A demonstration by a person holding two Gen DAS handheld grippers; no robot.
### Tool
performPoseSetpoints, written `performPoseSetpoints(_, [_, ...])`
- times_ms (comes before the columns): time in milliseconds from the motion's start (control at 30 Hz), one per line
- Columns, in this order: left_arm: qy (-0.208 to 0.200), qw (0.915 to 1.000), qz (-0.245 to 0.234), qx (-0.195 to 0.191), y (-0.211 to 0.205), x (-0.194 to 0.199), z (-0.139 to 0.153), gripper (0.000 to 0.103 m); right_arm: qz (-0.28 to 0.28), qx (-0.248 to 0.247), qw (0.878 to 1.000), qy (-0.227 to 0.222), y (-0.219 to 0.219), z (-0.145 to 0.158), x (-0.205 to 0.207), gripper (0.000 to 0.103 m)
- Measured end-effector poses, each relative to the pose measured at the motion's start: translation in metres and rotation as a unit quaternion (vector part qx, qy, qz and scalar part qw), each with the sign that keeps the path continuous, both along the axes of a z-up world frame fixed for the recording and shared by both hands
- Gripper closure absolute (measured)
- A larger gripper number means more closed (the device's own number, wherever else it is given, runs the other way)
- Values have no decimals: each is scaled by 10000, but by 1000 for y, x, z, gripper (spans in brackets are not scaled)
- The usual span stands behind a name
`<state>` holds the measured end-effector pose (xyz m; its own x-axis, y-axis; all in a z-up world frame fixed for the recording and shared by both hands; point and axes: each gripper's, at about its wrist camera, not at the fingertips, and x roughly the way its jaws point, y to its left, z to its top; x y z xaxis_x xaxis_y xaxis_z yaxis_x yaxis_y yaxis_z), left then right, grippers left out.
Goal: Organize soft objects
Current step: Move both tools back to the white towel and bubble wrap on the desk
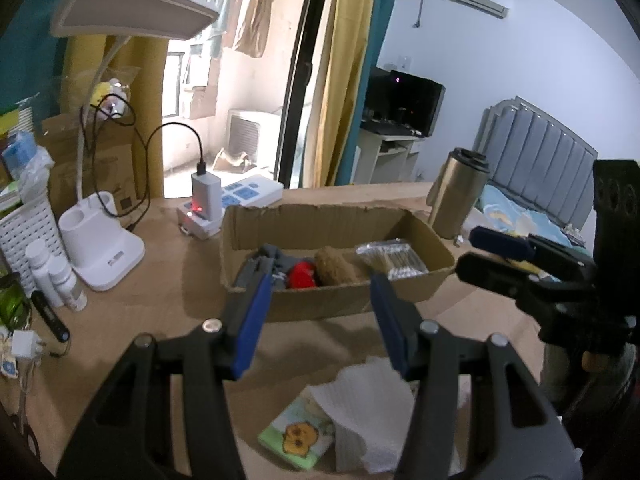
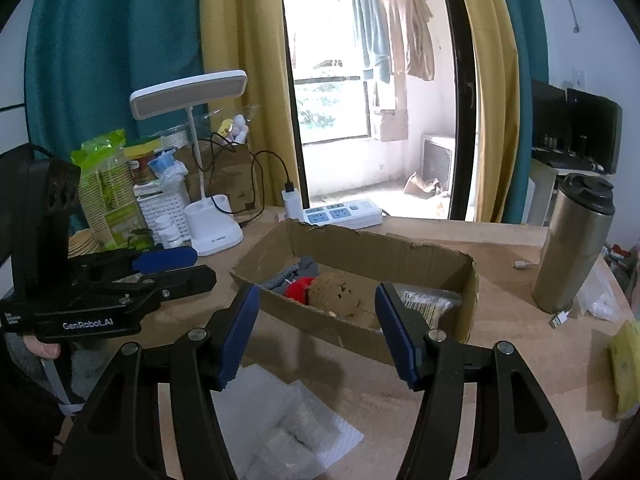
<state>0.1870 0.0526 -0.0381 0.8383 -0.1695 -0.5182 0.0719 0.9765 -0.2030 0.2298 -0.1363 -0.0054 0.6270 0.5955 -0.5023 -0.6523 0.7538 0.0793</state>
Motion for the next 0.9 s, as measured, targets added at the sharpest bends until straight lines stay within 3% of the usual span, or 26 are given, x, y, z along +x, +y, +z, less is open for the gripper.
performPoseSetpoints(400, [76,9999,72,-61,-5,-30,-11,49,45,-106,9999,114,-1,-10,-22,39])
performPoseSetpoints(900, [389,9990,154,-172,-4,-51,-39,48,15,-385,9962,775,-1,-62,-29,39])
